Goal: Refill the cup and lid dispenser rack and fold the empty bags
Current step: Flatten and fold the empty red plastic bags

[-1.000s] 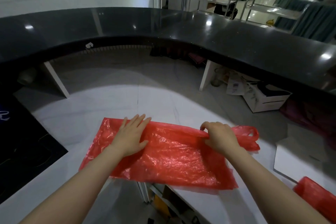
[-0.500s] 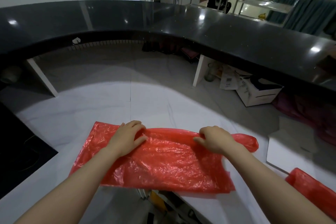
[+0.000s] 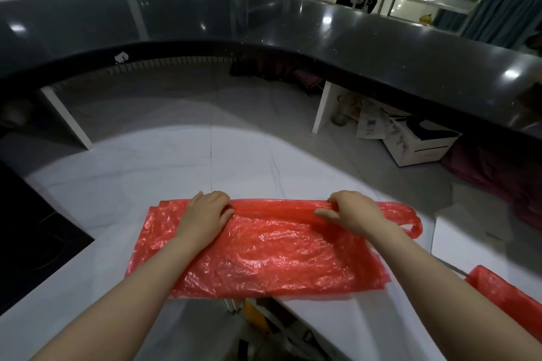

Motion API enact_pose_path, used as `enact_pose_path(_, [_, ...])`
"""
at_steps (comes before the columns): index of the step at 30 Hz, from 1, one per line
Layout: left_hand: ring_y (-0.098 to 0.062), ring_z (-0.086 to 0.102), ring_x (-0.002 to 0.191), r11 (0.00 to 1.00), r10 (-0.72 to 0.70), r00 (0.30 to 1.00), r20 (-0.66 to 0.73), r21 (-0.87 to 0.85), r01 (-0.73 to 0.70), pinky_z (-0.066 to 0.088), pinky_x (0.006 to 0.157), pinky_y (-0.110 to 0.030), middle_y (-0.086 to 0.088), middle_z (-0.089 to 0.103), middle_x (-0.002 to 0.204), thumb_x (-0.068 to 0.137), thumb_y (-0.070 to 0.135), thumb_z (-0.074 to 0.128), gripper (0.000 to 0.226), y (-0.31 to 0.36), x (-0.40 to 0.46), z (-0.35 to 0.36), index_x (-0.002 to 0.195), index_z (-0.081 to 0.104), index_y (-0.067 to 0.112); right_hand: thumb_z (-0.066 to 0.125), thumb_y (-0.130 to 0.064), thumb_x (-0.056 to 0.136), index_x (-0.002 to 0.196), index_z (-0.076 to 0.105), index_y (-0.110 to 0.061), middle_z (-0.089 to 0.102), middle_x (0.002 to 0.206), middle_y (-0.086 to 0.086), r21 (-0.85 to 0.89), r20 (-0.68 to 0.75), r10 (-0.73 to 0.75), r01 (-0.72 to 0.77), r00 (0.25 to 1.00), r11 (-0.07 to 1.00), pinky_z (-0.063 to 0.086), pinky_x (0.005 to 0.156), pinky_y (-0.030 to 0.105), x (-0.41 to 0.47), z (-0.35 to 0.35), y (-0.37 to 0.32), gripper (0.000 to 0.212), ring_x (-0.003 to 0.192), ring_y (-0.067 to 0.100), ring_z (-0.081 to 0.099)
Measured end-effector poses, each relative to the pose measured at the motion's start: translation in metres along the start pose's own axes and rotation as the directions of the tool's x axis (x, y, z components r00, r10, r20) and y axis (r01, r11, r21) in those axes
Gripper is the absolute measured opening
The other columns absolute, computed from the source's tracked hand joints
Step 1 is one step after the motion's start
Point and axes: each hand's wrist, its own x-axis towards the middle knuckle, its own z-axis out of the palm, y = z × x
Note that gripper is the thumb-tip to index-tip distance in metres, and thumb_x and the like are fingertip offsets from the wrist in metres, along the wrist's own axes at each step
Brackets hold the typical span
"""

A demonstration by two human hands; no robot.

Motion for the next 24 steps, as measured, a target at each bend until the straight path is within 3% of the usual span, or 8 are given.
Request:
enact_pose_path(4, [-0.019,0.038,0.134,0.995,-0.011,0.998,0.063,0.102,0.004,0.016,0.117,-0.046,0.004,0.044,0.143,0.093,0.036,0.056,0.049,0.009,0.008,-0.005,0.139,0.041,0.028,0.037,-0.072,0.086,0.071,0.054,-0.015,0.053,0.076,-0.001,-0.067,-0.071,-0.007,0.002,0.997,0.998,0.037,0.061,0.032,0.006,0.006,0.006,0.061,0.071,0.018,0.050])
enact_pose_path(7, [-0.018,0.022,0.144,0.981,0.104,0.986,0.131,0.147,-0.123,0.008,0.118,-0.045,0.005,0.028,0.155,0.096,0.031,0.048,0.053,0.019,0.014,-0.004,0.147,0.031,0.033,0.035,-0.064,0.092,0.076,0.053,-0.020,0.055,0.096,-0.001,-0.095,-0.101,0.001,-0.010,0.995,0.995,0.036,0.073,0.034,0.010,0.012,0.006,0.050,0.089,0.021,0.052])
enact_pose_path(9, [-0.016,0.015,0.146,0.969,0.156,0.971,0.182,0.161,-0.186,0.005,0.118,-0.043,0.006,0.020,0.159,0.099,0.039,0.038,0.054,0.023,0.015,0.000,0.150,0.021,0.034,0.043,-0.061,0.091,0.085,0.057,-0.021,0.054,0.101,-0.001,-0.097,-0.129,0.014,-0.027,0.992,0.995,0.035,0.077,0.035,0.013,0.015,0.005,0.042,0.098,0.022,0.051])
enact_pose_path(12, [-0.016,0.003,0.148,0.954,0.173,0.948,0.268,0.194,-0.229,-0.001,0.119,-0.045,0.006,0.002,0.161,0.097,0.058,0.020,0.063,0.026,0.013,0.008,0.152,0.000,0.037,0.058,-0.052,0.086,0.093,0.056,-0.022,0.055,0.101,-0.002,-0.084,-0.228,0.056,-0.077,0.972,0.994,0.035,0.078,0.036,0.017,0.018,0.003,0.031,0.099,0.023,0.051])
enact_pose_path(16, [-0.018,-0.013,0.147,0.928,0.161,0.904,0.395,0.251,-0.275,-0.011,0.117,-0.047,0.006,-0.015,0.159,0.083,0.071,-0.001,0.072,0.025,0.013,0.018,0.148,-0.013,0.042,0.055,-0.046,0.091,0.096,0.056,-0.023,0.062,0.098,-0.003,-0.067,-0.241,0.082,-0.100,0.967,0.993,0.036,0.089,0.039,0.021,0.024,0.003,0.024,0.097,0.022,0.055])
enact_pose_path(20, [-0.017,-0.015,0.147,0.932,0.166,0.916,0.365,0.244,-0.266,-0.012,0.117,-0.046,0.008,-0.017,0.158,0.078,0.074,-0.011,0.074,0.021,0.011,0.023,0.145,-0.016,0.044,0.048,-0.051,0.093,0.091,0.057,-0.020,0.065,0.093,0.000,-0.120,-0.246,0.120,-0.153,0.962,0.981,0.038,0.085,0.039,0.021,0.028,0.008,0.032,0.093,0.024,0.056])
enact_pose_path(24, [-0.016,-0.016,0.146,0.935,0.173,0.921,0.349,0.235,-0.265,-0.012,0.118,-0.045,0.009,-0.018,0.157,0.078,0.074,-0.013,0.071,0.019,0.011,0.025,0.142,-0.021,0.045,0.041,-0.052,0.094,0.097,0.056,-0.018,0.066,0.096,0.003,-0.077,-0.278,0.248,-0.279,0.928,0.957,0.038,0.088,0.042,0.013,0.032,0.019,0.038,0.098,0.027,0.058])
